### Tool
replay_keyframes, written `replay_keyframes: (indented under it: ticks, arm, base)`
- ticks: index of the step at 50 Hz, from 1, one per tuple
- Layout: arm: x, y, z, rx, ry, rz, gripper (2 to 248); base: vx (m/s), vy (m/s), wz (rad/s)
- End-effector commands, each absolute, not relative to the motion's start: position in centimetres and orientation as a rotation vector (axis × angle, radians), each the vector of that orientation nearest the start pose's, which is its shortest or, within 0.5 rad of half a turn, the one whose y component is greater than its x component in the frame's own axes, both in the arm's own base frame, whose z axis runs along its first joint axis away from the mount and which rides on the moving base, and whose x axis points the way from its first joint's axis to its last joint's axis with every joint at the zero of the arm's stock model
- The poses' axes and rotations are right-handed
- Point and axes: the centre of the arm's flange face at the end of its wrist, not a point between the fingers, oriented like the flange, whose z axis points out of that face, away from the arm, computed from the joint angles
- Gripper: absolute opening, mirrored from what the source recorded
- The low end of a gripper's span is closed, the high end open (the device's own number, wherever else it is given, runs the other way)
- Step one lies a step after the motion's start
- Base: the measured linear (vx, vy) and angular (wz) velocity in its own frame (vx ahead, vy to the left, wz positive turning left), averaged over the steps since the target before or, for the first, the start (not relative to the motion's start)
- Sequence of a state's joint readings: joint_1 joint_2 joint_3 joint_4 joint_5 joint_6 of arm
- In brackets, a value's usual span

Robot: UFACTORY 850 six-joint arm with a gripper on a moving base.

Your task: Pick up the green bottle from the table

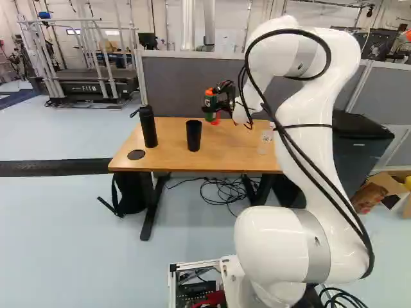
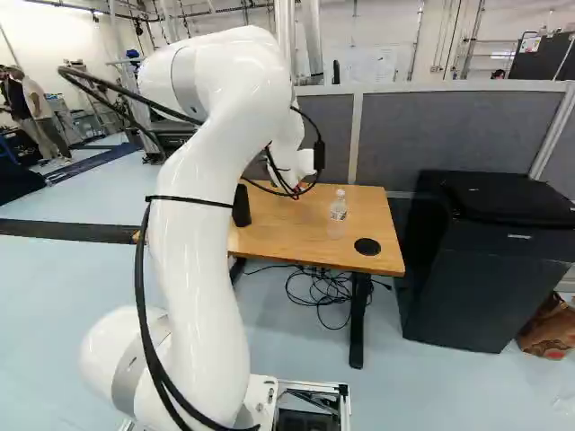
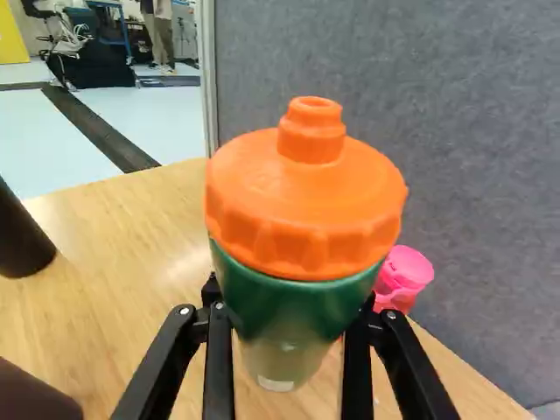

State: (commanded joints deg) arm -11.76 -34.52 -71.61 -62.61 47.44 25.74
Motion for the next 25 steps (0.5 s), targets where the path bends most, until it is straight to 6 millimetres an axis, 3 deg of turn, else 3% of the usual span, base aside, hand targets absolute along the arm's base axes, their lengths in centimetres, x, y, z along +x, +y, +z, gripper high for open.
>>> replay_keyframes:
  ticks: [25]
  arm:
    - [60.8, -8.7, 44.0, -2.38, -0.639, -1.677, 110]
  base:
    - [0.0, 0.0, 0.0]
